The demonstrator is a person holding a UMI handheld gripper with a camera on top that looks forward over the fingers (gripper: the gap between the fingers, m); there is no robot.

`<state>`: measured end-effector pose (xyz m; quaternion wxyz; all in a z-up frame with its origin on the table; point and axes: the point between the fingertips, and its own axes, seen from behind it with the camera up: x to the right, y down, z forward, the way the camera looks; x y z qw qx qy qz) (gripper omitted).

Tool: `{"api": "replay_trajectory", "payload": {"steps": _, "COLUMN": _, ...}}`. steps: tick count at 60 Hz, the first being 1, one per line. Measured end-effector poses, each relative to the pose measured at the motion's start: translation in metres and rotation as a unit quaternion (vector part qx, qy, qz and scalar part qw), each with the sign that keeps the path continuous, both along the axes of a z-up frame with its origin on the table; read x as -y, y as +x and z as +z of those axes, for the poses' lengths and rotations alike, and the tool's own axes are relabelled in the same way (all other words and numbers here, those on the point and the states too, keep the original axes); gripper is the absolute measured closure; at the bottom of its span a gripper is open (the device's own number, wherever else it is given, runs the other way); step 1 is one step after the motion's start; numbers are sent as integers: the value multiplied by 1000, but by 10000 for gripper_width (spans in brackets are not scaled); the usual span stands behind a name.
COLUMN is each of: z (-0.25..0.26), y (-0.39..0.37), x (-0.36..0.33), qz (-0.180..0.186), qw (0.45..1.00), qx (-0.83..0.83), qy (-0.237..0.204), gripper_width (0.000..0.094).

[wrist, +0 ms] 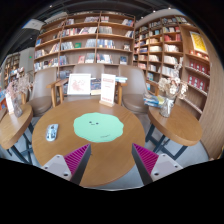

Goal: Arrange mouse

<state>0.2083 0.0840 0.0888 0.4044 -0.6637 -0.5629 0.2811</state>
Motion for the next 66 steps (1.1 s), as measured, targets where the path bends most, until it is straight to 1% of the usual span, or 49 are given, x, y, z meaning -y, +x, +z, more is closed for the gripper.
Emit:
{"api": "replay_trajectory", "payload": {"steps": 3, "z": 2, "y": 4, "x": 4, "qz": 9, "qw": 1000, "qx": 0, "qy": 2, "gripper_width": 81}}
{"api": "replay_trajectory", "payload": {"steps": 8, "z": -1, "y": -5, "x": 33, "qz": 27, "qw": 1000, "qx": 1, "qy": -2, "gripper_width": 81}}
{"api": "replay_trajectory", "payload": {"steps": 15, "z": -11, "y": -24, "x": 107, "qz": 48, "qw": 999, "qx": 3, "qy": -22, "gripper_width": 81}}
{"api": "replay_trajectory", "payload": {"steps": 23, "z": -23, "y": -37, "x": 181, "qz": 83, "qw": 996, "qx": 8, "qy": -39, "gripper_width": 81}}
{"api": "replay_trajectory", "payload": {"steps": 28, "z": -33, "y": -46, "x": 218, "qz": 103, "qw": 994, "qx": 14, "qy": -44, "gripper_width": 85}}
{"api": "replay_trajectory", "payload": {"steps": 32, "z": -42, "y": -55, "x": 236, "qz": 111, "qw": 993, "qx": 23, "qy": -40, "gripper_width": 86}}
{"api": "replay_trajectory", "payload": {"steps": 37, "z": -54, "y": -69, "x": 244, "qz": 108, "qw": 993, "qx": 29, "qy": -35, "gripper_width": 83}}
{"api": "replay_trajectory", "payload": {"steps": 49, "z": -80, "y": -113, "x": 239, "qz": 80, "qw": 996, "qx": 39, "qy": -27, "gripper_width": 83}}
{"api": "replay_trajectory", "payload": {"steps": 61, "z": -96, "y": -152, "x": 232, "qz": 72, "qw": 996, "qx": 51, "qy": -27, "gripper_width": 87}}
{"api": "replay_trajectory", "payload": {"steps": 66, "z": -102, "y": -163, "x": 231, "qz": 69, "qw": 995, "qx": 55, "qy": -35, "gripper_width": 89}}
